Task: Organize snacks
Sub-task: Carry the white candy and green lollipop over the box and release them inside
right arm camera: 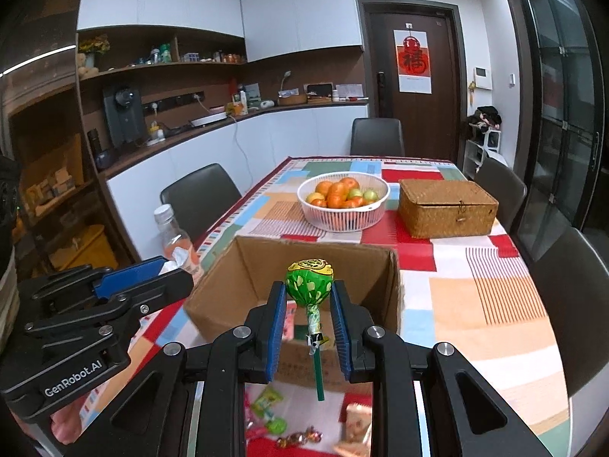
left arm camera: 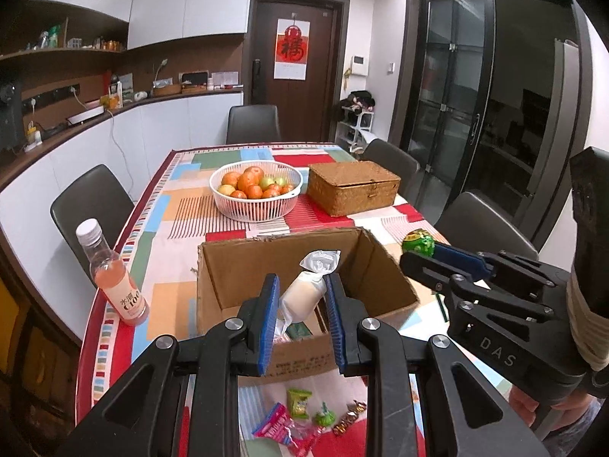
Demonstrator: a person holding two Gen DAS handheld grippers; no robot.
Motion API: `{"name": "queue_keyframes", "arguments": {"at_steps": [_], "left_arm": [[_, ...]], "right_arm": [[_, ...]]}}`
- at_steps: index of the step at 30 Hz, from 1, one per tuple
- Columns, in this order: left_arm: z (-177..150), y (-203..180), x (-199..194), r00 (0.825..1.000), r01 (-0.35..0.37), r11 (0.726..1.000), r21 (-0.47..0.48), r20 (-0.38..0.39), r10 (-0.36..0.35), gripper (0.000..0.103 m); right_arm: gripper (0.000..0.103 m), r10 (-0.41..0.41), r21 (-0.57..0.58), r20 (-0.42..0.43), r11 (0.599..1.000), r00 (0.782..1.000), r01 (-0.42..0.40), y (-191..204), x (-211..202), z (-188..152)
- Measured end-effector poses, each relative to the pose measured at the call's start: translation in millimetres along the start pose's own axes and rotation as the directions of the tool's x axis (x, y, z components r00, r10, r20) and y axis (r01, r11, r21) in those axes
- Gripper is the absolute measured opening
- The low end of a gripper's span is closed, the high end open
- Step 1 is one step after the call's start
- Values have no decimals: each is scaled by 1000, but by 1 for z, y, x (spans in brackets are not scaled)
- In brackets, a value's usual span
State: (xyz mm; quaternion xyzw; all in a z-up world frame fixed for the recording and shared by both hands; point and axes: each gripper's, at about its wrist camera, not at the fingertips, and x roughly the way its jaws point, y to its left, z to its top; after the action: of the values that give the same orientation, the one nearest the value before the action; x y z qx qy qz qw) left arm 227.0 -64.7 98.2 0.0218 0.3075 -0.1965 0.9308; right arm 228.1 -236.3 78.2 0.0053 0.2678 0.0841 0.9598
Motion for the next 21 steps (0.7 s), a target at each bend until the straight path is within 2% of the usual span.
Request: {"name": "queue_keyframes", "arguments": {"at_steps": [5, 11, 14, 16, 17, 21], "left_arm": [[9, 5, 21, 1000, -8, 1000, 10, -30, 9, 25], [19, 14, 50, 997, -8, 1000, -20, -77, 6, 26], [19, 16, 54, 996, -22, 1000, -20, -85, 21, 43], [16, 16, 48, 997, -47, 999, -14, -63, 46, 52], [14, 14, 45, 997, -55, 998, -9, -55, 54, 52], [3, 7, 27, 998, -49, 998, 25, -28, 50, 52]], "right_arm": [[25, -30, -18, -16, 999, 999, 30, -5, 17, 11], [25, -25, -5, -48, 1000, 999, 25, -12, 42, 20], [26, -35, -4, -55, 999, 998, 35, -14, 50, 23], [38, -48, 11, -53, 999, 997, 48, -18, 50, 22], [41, -51, 15, -46, 999, 998, 51, -18, 48, 21], [41, -63, -3, -24, 998, 998, 63, -14, 34, 14]]}}
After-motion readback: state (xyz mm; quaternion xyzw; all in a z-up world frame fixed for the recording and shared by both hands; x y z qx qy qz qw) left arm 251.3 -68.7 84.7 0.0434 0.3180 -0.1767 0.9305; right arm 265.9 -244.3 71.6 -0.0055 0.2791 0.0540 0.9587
